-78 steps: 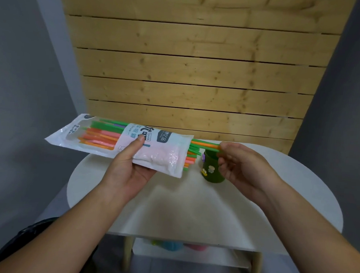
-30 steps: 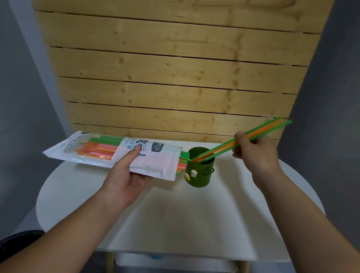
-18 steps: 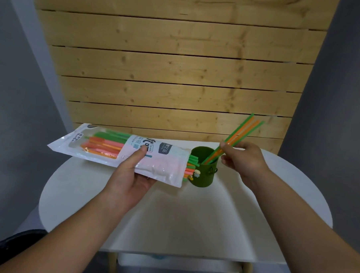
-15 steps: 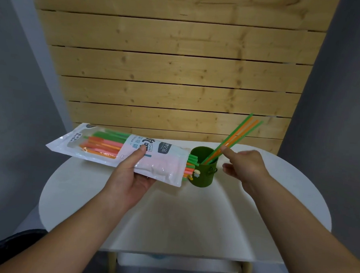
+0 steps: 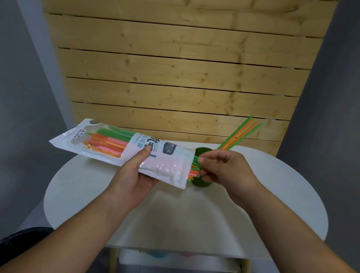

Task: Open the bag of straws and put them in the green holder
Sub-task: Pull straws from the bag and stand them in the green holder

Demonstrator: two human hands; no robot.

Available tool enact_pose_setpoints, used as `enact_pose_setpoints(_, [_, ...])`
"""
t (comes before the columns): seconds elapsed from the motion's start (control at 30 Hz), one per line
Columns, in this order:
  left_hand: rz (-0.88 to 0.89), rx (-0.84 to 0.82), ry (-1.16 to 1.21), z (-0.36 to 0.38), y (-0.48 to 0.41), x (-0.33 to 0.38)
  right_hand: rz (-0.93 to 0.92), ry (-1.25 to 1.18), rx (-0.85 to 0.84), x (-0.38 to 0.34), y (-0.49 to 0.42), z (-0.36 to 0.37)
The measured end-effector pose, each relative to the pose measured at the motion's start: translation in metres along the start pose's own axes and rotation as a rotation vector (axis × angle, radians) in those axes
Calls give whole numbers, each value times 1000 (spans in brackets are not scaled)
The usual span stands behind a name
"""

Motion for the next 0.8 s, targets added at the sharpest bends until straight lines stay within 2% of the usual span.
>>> enact_pose_setpoints(0.17, [14,8,0,-2,0,3,58,-61,-33,0,2,5])
enact_pose_setpoints(0.5, [11,45,67,-4,-2,8,146,-150,18,-2,-6,-8])
enact_pose_setpoints(0.8, [-1,87,148,-7,-3,13,298,-531,9,6,-8,-15])
Point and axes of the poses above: each hand's wrist, its own y-axis away from the middle knuckle, its own z-axis out of the palm, x = y × z, the point moved 2 cm from there along -y, towards the middle knuckle, and after that the axes turned 10 degrees about x, right-handed, at the moved point
